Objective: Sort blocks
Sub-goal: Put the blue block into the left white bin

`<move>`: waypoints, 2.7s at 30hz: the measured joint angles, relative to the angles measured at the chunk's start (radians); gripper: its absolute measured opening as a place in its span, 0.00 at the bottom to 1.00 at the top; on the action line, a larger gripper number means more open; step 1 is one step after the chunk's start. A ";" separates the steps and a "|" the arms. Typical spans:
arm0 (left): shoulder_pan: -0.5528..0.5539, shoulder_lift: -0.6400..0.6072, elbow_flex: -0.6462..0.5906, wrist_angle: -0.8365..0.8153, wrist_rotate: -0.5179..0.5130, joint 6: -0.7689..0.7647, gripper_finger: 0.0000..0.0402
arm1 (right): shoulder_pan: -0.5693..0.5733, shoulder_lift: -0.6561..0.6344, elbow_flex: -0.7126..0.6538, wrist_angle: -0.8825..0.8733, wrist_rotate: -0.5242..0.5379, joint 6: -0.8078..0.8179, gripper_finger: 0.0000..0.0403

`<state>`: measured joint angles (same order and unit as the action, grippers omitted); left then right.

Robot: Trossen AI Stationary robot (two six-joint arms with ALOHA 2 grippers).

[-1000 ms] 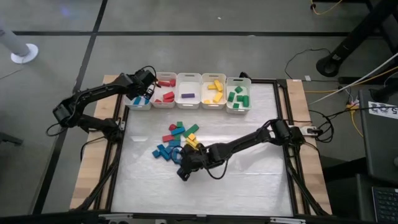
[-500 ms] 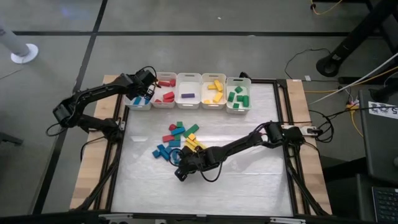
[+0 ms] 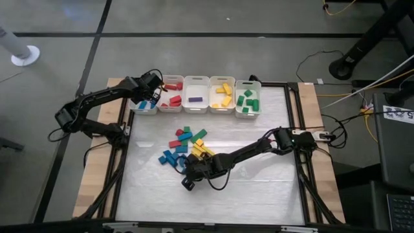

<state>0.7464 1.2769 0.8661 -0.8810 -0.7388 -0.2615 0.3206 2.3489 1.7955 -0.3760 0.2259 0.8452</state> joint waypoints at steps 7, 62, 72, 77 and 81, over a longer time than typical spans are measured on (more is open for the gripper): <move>0.000 0.000 0.000 -0.015 0.006 0.000 0.49 | -0.002 0.006 0.102 -0.056 -0.012 -0.121 0.10; -0.001 -0.498 0.002 0.065 1.018 -0.068 0.49 | -0.445 0.000 0.361 0.233 0.000 -1.243 0.09; -0.001 -0.498 0.002 0.079 1.020 -0.062 0.48 | -0.445 -0.001 0.361 0.285 -0.009 -1.244 0.09; -0.001 -0.498 0.002 0.092 1.020 -0.036 0.38 | -0.445 -0.001 0.361 0.271 -0.009 -1.245 0.09; 0.000 -0.498 0.002 0.089 1.022 -0.037 0.29 | -0.445 -0.001 0.361 0.270 -0.009 -1.247 0.09</move>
<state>0.7460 0.7792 0.8677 -0.7920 0.2832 -0.2985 -0.1242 2.3482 2.1567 -0.1062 0.2173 -0.4019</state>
